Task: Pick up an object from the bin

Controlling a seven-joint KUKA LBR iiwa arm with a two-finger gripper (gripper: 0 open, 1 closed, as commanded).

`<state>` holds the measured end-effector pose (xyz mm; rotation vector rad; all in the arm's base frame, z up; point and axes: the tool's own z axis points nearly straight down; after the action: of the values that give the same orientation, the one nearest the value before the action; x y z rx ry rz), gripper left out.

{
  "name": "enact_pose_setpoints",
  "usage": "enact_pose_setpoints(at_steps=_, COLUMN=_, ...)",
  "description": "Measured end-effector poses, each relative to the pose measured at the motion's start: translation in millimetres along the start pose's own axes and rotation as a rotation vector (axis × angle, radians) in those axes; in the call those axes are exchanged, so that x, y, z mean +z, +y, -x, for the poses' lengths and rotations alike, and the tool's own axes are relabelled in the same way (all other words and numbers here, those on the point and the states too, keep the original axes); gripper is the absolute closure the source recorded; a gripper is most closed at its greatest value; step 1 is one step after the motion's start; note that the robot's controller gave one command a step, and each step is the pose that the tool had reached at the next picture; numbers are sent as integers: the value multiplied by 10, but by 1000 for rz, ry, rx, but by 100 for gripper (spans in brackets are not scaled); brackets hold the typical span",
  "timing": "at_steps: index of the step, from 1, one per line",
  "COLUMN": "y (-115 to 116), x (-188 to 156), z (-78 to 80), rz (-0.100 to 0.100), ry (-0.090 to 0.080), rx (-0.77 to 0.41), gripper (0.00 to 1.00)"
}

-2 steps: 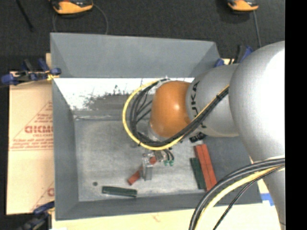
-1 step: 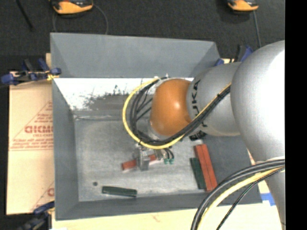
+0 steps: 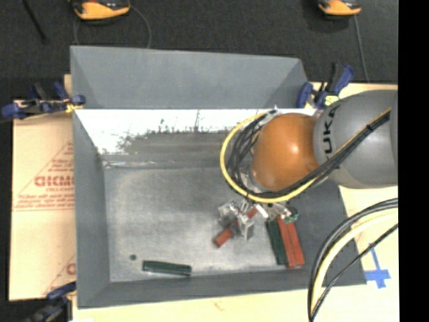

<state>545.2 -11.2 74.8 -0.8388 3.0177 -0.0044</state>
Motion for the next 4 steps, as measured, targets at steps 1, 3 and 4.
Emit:
enact_pose_setpoints(at_steps=1, y=-13, x=7, z=446, rz=2, ry=8, rx=-176, gripper=100)
enact_pose_setpoints(at_steps=3, y=93, x=-1094, z=505, rz=6, ry=3, rx=-172, gripper=0)
enact_pose_setpoints(at_steps=4, y=104, x=-12, z=59, rz=8, ry=11, rx=73, gripper=0)
